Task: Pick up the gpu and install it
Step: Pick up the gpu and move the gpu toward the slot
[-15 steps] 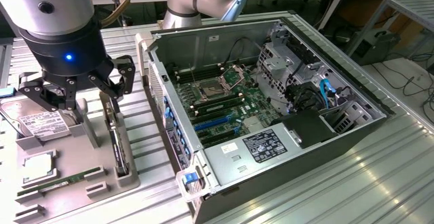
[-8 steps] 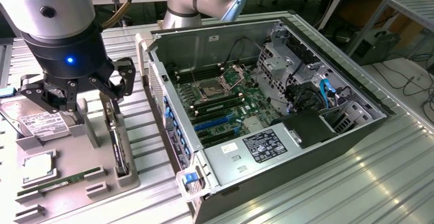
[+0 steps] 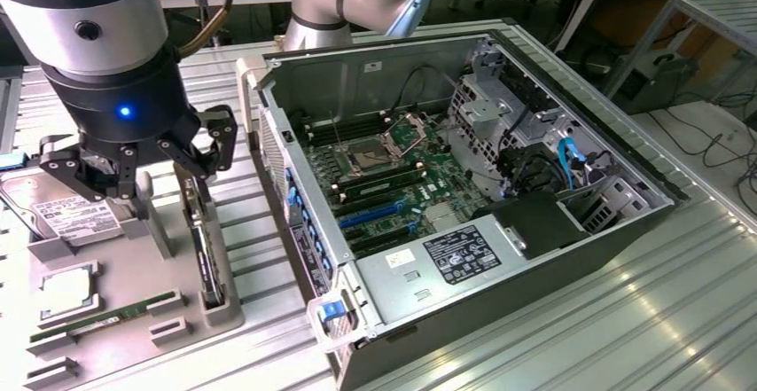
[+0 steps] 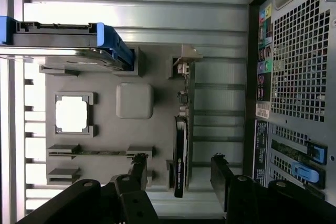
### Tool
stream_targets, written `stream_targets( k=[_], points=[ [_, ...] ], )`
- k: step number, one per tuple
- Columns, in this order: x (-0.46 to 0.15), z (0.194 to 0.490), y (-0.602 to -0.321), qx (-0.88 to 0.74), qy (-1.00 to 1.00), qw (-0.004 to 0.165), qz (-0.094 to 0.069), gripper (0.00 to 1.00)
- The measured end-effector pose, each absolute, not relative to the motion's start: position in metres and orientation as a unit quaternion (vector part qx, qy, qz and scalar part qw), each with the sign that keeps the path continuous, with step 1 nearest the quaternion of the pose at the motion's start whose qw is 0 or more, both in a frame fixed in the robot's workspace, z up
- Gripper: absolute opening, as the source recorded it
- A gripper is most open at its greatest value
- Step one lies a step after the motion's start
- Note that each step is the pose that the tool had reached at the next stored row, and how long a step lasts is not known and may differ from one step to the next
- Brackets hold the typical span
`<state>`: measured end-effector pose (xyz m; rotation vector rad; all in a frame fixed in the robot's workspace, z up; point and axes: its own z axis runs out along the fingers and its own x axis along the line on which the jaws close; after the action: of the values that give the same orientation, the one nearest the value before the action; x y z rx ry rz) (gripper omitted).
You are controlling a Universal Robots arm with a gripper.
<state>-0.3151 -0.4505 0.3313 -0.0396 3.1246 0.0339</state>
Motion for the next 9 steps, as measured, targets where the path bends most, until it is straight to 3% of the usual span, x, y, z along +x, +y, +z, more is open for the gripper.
stream_targets(
  k=[9],
  points=[
    [-0.3151,0.3233,-0.4505,-0.013,1.0,0.008,0.011,0.61]
  ],
)
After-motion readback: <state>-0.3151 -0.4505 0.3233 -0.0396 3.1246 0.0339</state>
